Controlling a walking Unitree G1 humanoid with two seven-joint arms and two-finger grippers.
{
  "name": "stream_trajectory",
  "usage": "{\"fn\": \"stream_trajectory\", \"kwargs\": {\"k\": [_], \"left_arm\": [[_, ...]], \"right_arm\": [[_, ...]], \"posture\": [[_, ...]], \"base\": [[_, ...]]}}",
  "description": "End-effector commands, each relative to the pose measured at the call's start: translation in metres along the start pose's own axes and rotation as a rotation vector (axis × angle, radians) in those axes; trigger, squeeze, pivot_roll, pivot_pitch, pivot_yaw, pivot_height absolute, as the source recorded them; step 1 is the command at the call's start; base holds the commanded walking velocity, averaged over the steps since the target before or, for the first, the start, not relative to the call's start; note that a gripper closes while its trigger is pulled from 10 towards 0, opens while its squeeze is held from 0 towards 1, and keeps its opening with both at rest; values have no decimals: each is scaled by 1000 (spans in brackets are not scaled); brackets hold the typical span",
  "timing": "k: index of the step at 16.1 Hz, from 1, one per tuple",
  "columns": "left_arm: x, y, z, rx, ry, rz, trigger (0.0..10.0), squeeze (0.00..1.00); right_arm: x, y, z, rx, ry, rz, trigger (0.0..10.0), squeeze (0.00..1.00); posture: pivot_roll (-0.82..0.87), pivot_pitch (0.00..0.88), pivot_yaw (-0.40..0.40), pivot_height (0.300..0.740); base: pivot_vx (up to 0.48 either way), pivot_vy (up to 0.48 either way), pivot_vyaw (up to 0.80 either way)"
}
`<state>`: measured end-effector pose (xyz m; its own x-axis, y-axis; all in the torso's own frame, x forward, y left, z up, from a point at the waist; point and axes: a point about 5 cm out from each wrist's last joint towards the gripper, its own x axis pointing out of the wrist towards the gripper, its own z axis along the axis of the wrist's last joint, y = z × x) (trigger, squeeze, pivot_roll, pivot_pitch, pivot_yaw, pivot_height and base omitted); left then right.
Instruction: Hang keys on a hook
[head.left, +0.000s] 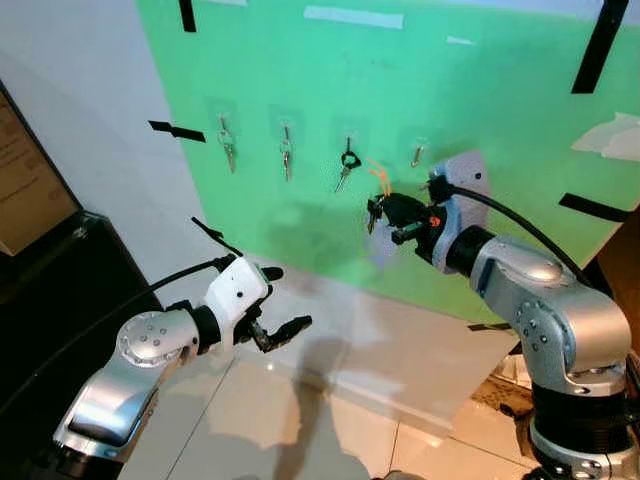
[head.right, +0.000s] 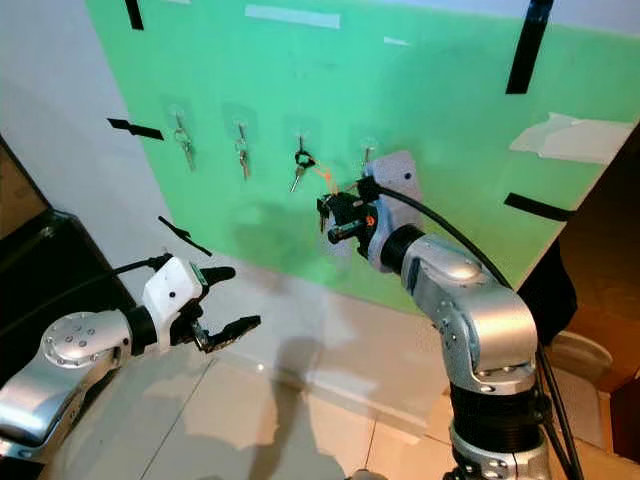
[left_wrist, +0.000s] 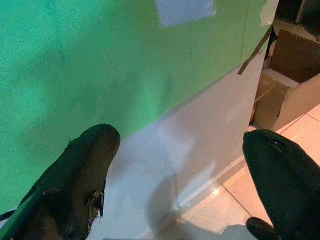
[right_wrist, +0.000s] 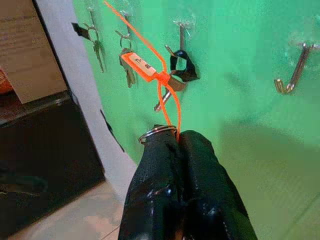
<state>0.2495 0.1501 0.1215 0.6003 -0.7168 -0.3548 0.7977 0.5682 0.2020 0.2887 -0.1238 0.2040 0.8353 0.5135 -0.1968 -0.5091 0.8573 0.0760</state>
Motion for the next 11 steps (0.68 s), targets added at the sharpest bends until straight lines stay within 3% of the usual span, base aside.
{"fn": "stream_trajectory", "kwargs": {"k": [1, 3, 6, 8, 9, 10, 11], "left_arm": [[-3, 3, 0, 7, 1, 10, 10000, 0], [-3, 3, 0, 6, 2, 7, 10000, 0], [-3, 3, 0, 6, 2, 7, 10000, 0], [-3, 2, -1, 5, 4, 4, 10000, 0], [-3, 2, -1, 3, 6, 1, 10000, 0], [-3, 2, -2, 2, 6, 0, 10000, 0], [-3, 2, -2, 3, 6, -1, 10000, 0]], "right_arm": [[-2, 0, 9, 19, -28, -2, 10000, 0], [-2, -5, 12, 100, -49, -38, 10000, 0], [-2, -5, 12, 100, -49, -38, 10000, 0], [-3, -8, 16, 268, -103, -30, 10000, 0], [-3, -8, 19, 458, -162, 25, 10000, 0], [-3, -7, 20, 526, -182, 64, 10000, 0], [-4, -6, 19, 529, -180, 69, 10000, 0]], "posture": [[-42, 0, 27, 740], [-44, 0, 29, 740], [-44, 0, 29, 740], [-42, 0, 30, 740], [-42, 0, 29, 740], [-42, 0, 29, 740], [-42, 0, 29, 740]], "base": [[0, 0, 0], [0, 0, 0], [0, 0, 0], [0, 0, 0], [0, 0, 0], [0, 0, 0], [0, 0, 0]]}}
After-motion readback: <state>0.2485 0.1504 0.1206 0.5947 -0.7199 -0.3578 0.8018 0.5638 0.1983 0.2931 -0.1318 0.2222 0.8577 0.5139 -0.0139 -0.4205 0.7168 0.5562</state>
